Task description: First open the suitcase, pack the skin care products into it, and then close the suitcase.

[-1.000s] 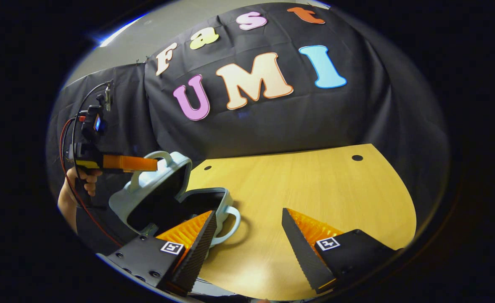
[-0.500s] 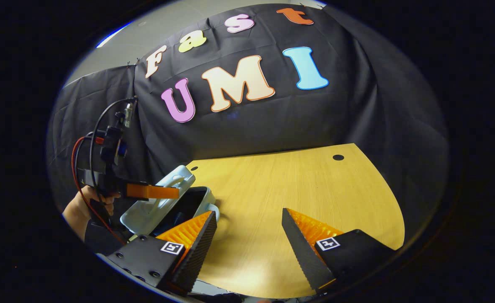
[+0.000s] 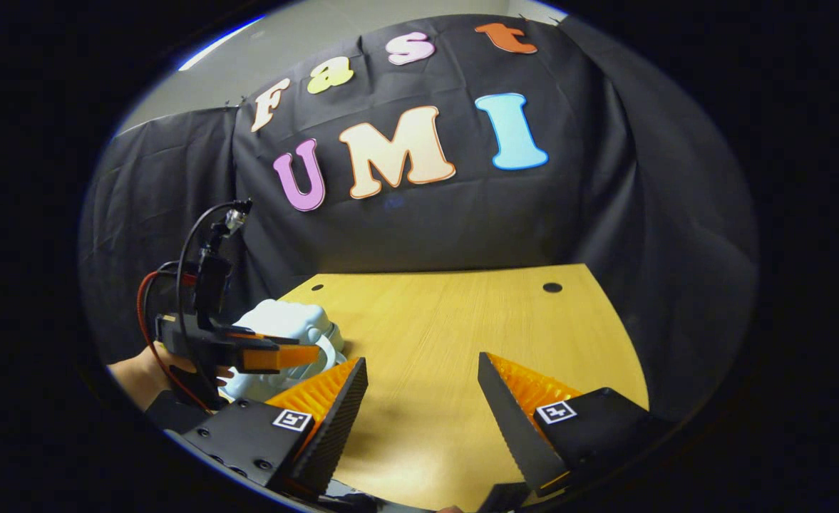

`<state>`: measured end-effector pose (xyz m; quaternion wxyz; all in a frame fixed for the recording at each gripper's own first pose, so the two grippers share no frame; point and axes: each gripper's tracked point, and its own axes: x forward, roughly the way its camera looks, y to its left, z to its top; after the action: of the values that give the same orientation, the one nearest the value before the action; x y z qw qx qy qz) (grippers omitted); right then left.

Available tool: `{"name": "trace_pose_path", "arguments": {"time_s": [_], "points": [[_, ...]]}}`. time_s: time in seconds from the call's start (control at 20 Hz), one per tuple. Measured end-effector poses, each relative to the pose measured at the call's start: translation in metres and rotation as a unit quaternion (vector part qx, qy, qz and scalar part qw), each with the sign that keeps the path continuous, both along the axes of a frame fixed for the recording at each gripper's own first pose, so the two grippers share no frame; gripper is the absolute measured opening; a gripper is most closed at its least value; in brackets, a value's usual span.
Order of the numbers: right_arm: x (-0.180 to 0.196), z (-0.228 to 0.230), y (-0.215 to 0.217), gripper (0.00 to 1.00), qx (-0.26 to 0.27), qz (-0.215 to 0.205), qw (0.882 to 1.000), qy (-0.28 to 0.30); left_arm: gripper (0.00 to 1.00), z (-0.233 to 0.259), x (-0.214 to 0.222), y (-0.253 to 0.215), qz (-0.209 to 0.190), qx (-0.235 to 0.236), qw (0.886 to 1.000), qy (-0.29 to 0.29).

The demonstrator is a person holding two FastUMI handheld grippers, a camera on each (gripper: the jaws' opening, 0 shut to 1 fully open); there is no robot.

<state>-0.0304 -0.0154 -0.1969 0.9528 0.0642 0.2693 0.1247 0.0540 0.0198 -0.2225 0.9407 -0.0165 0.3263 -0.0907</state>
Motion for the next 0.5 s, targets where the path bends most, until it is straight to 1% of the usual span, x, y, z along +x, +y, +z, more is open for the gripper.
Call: {"name": "trace_pose_path", "arguments": {"time_s": [0.1, 0.15, 0.2, 0.3, 0.35, 0.4, 0.45, 0.5], "points": [[0.014, 0.023, -0.007, 0.98, -0.012, -0.002, 0.999, -0.04, 0.98, 0.03, 0.006, 0.002, 0.043, 0.013, 0.997, -0.06], [0.023, 0.038, -0.011, 0.98, -0.018, -0.009, 0.998, -0.065, 1.0, 0.053, 0.006, 0.008, 0.07, 0.02, 0.993, -0.096], [0.031, 0.054, -0.013, 0.98, -0.026, -0.02, 0.995, -0.092, 0.99, 0.077, 0.008, 0.012, 0.088, 0.023, 0.987, -0.134], [0.045, 0.094, -0.015, 0.98, -0.039, -0.045, 0.987, -0.151, 0.98, 0.117, 0.003, 0.017, 0.111, 0.022, 0.976, -0.187], [0.052, 0.114, -0.012, 0.98, -0.044, -0.054, 0.981, -0.181, 0.98, 0.135, 0.001, 0.017, 0.112, 0.017, 0.972, -0.207], [0.056, 0.131, -0.011, 0.94, -0.048, -0.065, 0.975, -0.206, 0.98, 0.154, 0.0, 0.014, 0.113, 0.014, 0.967, -0.227], [0.059, 0.145, -0.009, 0.98, -0.048, -0.077, 0.971, -0.223, 0.98, 0.17, 0.0, 0.013, 0.114, 0.015, 0.964, -0.239], [0.061, 0.155, -0.004, 0.98, -0.044, -0.084, 0.968, -0.23, 0.98, 0.184, -0.003, 0.018, 0.117, 0.016, 0.96, -0.255]]}}
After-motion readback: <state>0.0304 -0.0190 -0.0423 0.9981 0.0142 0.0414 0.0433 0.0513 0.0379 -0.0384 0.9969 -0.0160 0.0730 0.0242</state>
